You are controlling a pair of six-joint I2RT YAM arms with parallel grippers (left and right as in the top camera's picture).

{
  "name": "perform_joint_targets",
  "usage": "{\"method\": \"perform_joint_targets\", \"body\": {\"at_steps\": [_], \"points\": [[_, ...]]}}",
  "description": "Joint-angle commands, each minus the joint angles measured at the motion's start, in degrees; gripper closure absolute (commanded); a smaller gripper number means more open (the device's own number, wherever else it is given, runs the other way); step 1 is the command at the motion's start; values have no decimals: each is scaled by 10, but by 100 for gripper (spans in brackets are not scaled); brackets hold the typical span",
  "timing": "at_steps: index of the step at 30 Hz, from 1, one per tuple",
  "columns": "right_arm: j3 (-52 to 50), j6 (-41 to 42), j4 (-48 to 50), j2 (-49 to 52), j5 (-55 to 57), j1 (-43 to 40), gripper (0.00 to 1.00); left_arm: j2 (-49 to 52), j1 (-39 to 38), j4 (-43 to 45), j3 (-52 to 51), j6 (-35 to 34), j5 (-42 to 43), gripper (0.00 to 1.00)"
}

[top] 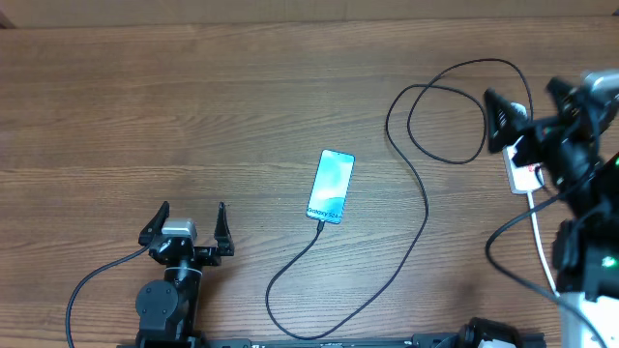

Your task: Plug charger to phone and switch on socket

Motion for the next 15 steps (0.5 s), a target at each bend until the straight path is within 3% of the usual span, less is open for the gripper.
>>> {"method": "perform_joint_targets", "body": {"at_steps": [1, 8, 15], "points": [[-88, -1, 54, -56, 3, 27, 0, -5, 3, 0, -2, 8, 9, 0], [-241, -2, 155, -155, 8, 65, 0, -5, 3, 0, -2, 8, 9, 0], [-332, -2, 156, -258, 65, 106, 0, -5, 3, 0, -2, 8, 9, 0]]}}
